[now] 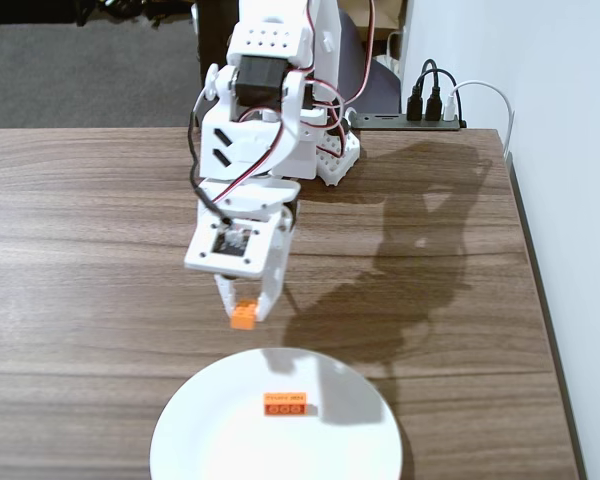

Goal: Grasp a lego block and put it on the plate.

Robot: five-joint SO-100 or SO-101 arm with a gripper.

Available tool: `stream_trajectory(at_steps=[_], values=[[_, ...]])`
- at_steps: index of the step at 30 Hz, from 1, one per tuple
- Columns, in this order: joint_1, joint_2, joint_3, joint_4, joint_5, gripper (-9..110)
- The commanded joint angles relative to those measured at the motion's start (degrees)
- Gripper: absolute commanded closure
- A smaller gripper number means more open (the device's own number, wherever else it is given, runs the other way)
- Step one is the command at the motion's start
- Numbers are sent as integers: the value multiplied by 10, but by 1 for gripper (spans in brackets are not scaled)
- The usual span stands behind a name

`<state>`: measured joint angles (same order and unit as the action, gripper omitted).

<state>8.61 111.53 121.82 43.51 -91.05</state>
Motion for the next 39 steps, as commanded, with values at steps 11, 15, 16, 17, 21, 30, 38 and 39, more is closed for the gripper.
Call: stream_trajectory(at_steps=[11,15,16,17,21,30,38,39], values=[[-59,-98,-128,5,42,97],[-58,-117,-142,4,47,97],[-57,-119,-143,3,47,97],[-56,-120,-144,0,47,97],[-54,-130,-153,-2,47,96],[-54,-158,-158,-5,54,96],[-53,-163,-160,0,55,85],[-53,-163,-160,1,56,80]])
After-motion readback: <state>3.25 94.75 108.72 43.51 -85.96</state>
